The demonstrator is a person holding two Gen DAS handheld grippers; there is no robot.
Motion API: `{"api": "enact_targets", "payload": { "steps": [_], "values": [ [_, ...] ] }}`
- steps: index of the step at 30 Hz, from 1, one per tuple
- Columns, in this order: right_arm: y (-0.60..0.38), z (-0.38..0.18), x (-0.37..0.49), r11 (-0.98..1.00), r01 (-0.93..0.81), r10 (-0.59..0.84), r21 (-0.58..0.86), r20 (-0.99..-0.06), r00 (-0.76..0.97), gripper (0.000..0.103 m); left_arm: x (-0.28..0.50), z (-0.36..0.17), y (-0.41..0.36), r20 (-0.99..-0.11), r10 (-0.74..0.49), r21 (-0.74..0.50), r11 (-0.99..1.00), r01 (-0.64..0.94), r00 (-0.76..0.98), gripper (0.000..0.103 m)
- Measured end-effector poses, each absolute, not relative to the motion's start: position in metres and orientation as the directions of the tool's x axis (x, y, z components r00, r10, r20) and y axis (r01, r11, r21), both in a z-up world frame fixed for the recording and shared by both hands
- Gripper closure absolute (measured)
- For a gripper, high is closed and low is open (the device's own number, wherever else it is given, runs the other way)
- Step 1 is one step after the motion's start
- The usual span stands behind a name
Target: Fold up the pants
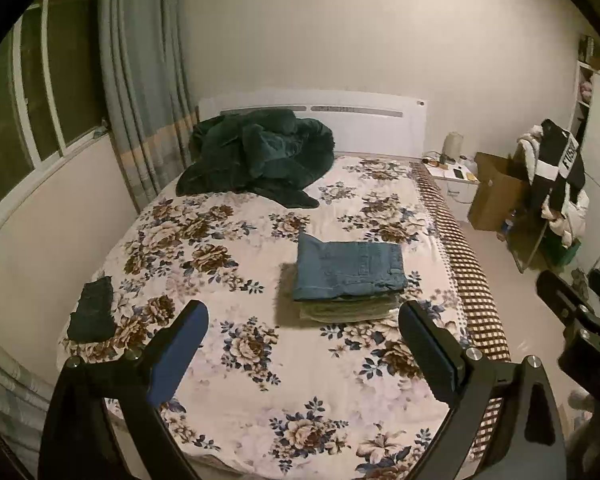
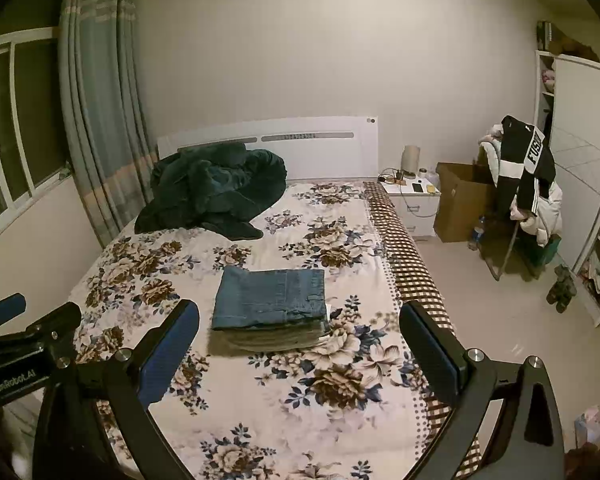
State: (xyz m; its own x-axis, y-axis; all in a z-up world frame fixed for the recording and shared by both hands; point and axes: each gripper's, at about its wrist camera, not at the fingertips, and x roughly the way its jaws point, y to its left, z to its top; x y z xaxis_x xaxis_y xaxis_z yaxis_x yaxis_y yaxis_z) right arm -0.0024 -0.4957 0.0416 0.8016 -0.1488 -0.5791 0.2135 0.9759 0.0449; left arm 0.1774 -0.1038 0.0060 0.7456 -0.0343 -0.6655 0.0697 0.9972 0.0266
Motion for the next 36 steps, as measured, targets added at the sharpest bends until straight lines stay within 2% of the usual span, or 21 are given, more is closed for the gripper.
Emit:
{"api": "enact_targets", "payload": {
  "steps": [2, 16, 36],
  "values": [
    [-0.492, 0.045, -0.006, 0.977, 0.207, -0.142, 0.047, -0.582, 0.801, 0.001, 0.176, 0.005, -0.105, -0.67, -0.04, 0.024, 0.997, 0.076, 0.741, 0.0],
    [-0.488, 0.051, -0.007, 0.978, 0.205, -0.141, 0.047, -0.577, 0.805, 0.0, 0.169, 0.018, -0.094, -0.64, -0.021, 0.018, 0.999, 0.042, 0.768, 0.0],
    [-0.48, 0.06, -0.005, 0.981, 0.185, -0.122, 0.049, -0.588, 0.8, 0.0, 0.165, 0.022, -0.086, -0.645, -0.013, 0.017, 0.999, 0.031, 0.764, 0.0]
  ]
}}
